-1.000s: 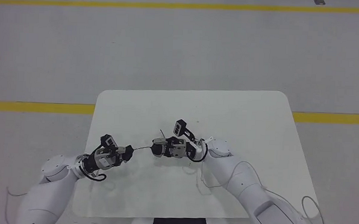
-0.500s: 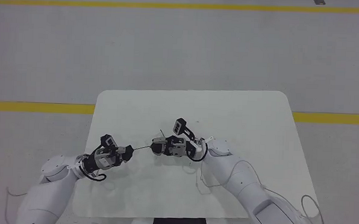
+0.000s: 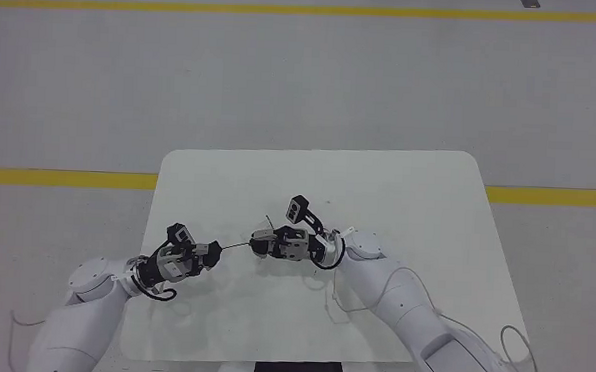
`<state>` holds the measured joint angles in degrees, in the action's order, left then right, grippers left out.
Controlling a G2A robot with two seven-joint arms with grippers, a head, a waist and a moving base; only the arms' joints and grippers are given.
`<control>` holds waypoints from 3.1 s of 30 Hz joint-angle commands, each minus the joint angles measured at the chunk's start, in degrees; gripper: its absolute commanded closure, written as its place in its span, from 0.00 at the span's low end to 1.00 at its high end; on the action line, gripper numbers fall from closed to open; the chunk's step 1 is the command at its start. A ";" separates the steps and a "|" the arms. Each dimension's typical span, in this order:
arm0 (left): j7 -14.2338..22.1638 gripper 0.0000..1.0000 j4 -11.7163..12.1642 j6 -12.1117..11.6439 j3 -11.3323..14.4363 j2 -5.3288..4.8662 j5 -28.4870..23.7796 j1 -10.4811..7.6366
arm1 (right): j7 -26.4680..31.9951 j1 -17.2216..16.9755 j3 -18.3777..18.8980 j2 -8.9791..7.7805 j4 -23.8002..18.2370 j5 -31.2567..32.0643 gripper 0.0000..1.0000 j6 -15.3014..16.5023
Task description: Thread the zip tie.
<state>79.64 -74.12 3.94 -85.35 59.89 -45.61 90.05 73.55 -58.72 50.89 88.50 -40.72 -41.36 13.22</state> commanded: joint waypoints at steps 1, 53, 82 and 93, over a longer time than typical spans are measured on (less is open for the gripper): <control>0.00 1.00 0.00 0.00 0.00 0.00 0.00 0.00 | -0.03 -0.04 0.05 -0.03 -0.11 0.06 0.87 0.08; -6.32 0.00 -3.92 -0.24 2.79 -0.57 0.30 0.74 | -7.69 -1.61 -0.73 0.16 -3.74 2.29 1.00 0.37; -7.59 0.73 -3.65 -2.10 5.35 -1.49 0.49 0.61 | -9.95 -4.56 -0.38 -1.68 -10.86 8.07 1.00 -2.03; -7.71 0.75 -3.65 -2.89 5.58 -1.76 -1.35 0.72 | -8.28 -4.69 -0.78 -1.49 -10.55 5.47 1.00 -1.38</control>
<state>71.88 -77.78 1.08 -79.76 58.17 -46.78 90.76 65.42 -63.51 50.36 86.98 -51.39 -36.25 11.98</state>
